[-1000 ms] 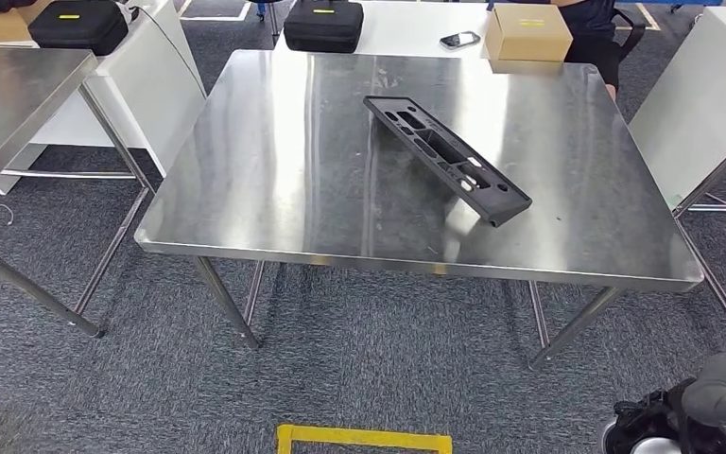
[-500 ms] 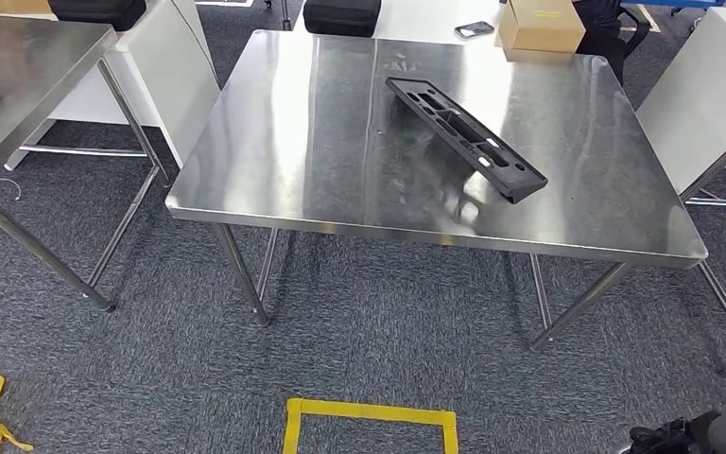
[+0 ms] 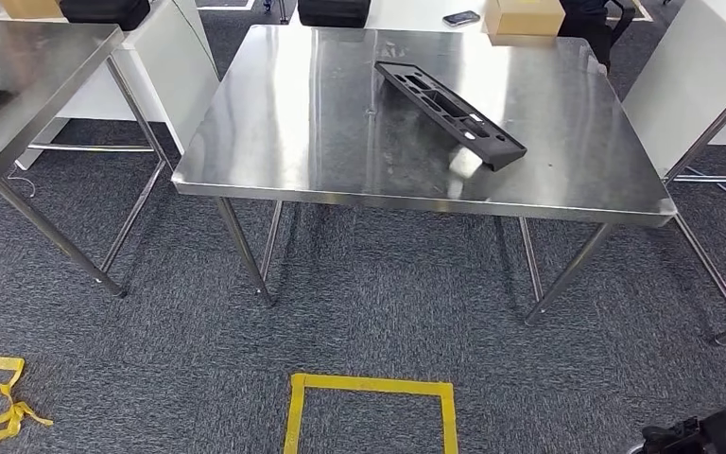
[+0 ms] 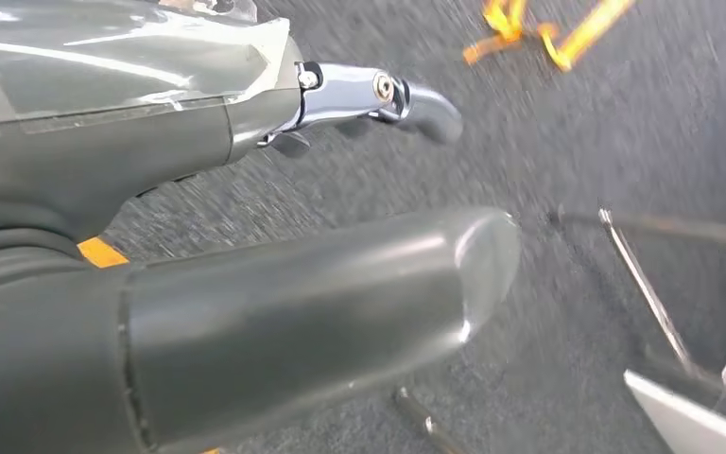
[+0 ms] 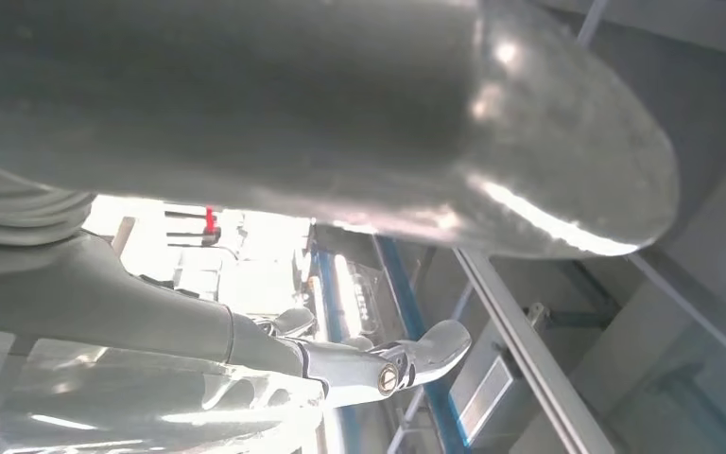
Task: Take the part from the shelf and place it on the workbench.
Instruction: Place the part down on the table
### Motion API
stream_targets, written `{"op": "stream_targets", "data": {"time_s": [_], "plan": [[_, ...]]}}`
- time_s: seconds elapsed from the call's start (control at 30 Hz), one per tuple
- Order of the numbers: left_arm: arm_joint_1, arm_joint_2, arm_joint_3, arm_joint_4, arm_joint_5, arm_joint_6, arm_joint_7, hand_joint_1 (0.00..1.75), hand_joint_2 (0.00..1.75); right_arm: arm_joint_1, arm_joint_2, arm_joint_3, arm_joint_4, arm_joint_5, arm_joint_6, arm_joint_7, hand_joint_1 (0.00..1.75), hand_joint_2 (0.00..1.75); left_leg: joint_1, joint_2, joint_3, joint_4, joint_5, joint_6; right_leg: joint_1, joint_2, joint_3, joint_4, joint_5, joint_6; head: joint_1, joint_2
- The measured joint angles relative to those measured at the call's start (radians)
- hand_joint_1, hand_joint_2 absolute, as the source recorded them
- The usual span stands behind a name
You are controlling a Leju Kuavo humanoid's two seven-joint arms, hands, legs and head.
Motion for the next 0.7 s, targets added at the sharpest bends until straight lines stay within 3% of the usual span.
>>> {"op": "stream_targets", "data": {"time_s": [0.07, 0.1, 0.13, 0.17, 0.23, 0.3, 0.37, 0.43, 0.47, 0.53, 0.6, 0.63, 0.67, 0.7], "plan": [[0.013, -0.001, -0.006, 0.0, 0.03, 0.027, 0.003, 0.0, 0.0, -0.001, -0.009, 0.004, 0.006, -0.012, 0.0, -0.004, 0.0, 0.0, 0.004, -0.002, -0.023, 0.121, -0.106, -0.009, 0.002, -0.003, -0.026, 0.001, 0.023, -0.009, -0.003, 0.0], [0.02, 0.0, -0.013, 0.0, 0.045, 0.041, 0.004, 0.0, 0.0, -0.002, -0.013, 0.007, 0.01, -0.017, 0.0, -0.006, 0.0, 0.0, 0.006, -0.002, -0.029, 0.179, -0.129, -0.013, 0.003, -0.004, -0.041, 0.003, 0.034, -0.008, -0.003, 0.0], [0.028, 0.0, -0.023, -0.001, 0.06, 0.054, 0.007, 0.0, 0.0, -0.003, -0.018, 0.011, 0.014, -0.021, 0.0, -0.008, 0.0, 0.0, 0.008, -0.002, -0.025, 0.215, -0.126, -0.016, 0.003, -0.005, -0.055, 0.006, 0.045, -0.005, -0.004, 0.0], [0.036, -0.001, -0.033, -0.003, 0.071, 0.065, 0.01, 0.0, 0.0, -0.005, -0.022, 0.015, 0.019, -0.024, 0.0, -0.009, 0.0, 0.0, 0.012, -0.002, -0.005, 0.219, -0.102, -0.019, 0.003, -0.006, -0.07, 0.012, 0.054, -0.001, -0.004, 0.0], [0.05, -0.001, -0.053, -0.009, 0.088, 0.078, 0.015, 0.0, 0.0, -0.011, -0.03, 0.021, 0.028, -0.028, 0.0, -0.011, 0.0, 0.0, 0.02, -0.002, 0.078, 0.13, -0.052, -0.023, 0.0, -0.007, -0.099, 0.03, 0.067, 0.01, -0.004, 0.0], [0.059, -0.001, -0.07, -0.014, 0.095, 0.083, 0.017, 0.0, 0.0, -0.019, -0.037, 0.023, 0.033, -0.031, 0.0, -0.013, 0.0, 0.0, 0.019, -0.005, 0.164, 0.002, -0.063, -0.021, 0.001, -0.009, -0.125, 0.051, 0.076, 0.023, -0.003, 0.0], [0.069, -0.001, -0.086, -0.019, 0.102, 0.089, 0.019, 0.0, 0.0, -0.025, -0.043, 0.025, 0.037, -0.036, -0.001, -0.014, 0.0, 0.0, 0.011, -0.008, 0.188, -0.054, -0.087, -0.009, 0.004, -0.012, -0.142, 0.06, 0.09, 0.039, -0.002, 0.0], [0.079, -0.002, -0.1, -0.023, 0.109, 0.097, 0.021, 0.0, 0.0, -0.026, -0.047, 0.028, 0.041, -0.042, -0.001, -0.015, 0.0, 0.0, 0.008, -0.006, 0.169, -0.06, -0.075, 0.012, 0.003, -0.011, -0.155, 0.065, 0.096, 0.052, -0.001, 0.0], [0.082, -0.003, -0.106, -0.024, 0.111, 0.099, 0.022, 0.0, 0.0, -0.026, -0.048, 0.029, 0.043, -0.043, -0.002, -0.015, 0.0, 0.0, 0.008, -0.003, 0.157, -0.062, -0.064, 0.025, 0.002, -0.009, -0.166, 0.079, 0.081, 0.051, 0.001, 0.0], [0.086, -0.004, -0.115, -0.026, 0.112, 0.101, 0.024, 0.0, 0.0, -0.025, -0.05, 0.031, 0.047, -0.043, -0.002, -0.015, 0.0, 0.0, 0.008, 0.003, 0.127, -0.065, -0.039, 0.042, 0.0, -0.003, -0.197, 0.163, 0.002, 0.038, 0.004, 0.0], [0.088, -0.004, -0.12, -0.027, 0.113, 0.101, 0.025, 0.0, 0.0, -0.025, -0.053, 0.033, 0.051, -0.043, -0.002, -0.015, 0.0, 0.0, 0.005, 0.005, 0.095, -0.064, -0.013, 0.045, 0.0, 0.0, -0.222, 0.285, -0.073, 0.033, 0.007, 0.0], [0.089, -0.005, -0.123, -0.027, 0.113, 0.101, 0.025, 0.0, 0.0, -0.025, -0.053, 0.034, 0.053, -0.043, -0.002, -0.015, 0.0, 0.0, 0.004, 0.005, 0.079, -0.063, 0.001, 0.044, 0.0, 0.001, -0.22, 0.326, -0.082, 0.039, 0.007, 0.0], [0.089, -0.005, -0.124, -0.027, 0.113, 0.101, 0.025, 0.0, 0.0, -0.025, -0.053, 0.034, 0.055, -0.043, -0.002, -0.014, 0.0, 0.0, 0.003, 0.006, 0.064, -0.062, 0.014, 0.043, 0.0, 0.002, -0.203, 0.337, -0.07, 0.05, 0.007, 0.0], [0.09, -0.005, -0.126, -0.027, 0.113, 0.101, 0.025, 0.0, 0.0, -0.025, -0.053, 0.035, 0.056, -0.043, -0.002, -0.014, 0.0, 0.0, 0.003, 0.006, 0.049, -0.061, 0.027, 0.04, 0.0, 0.002, -0.17, 0.312, -0.046, 0.061, 0.007, 0.0]]}}
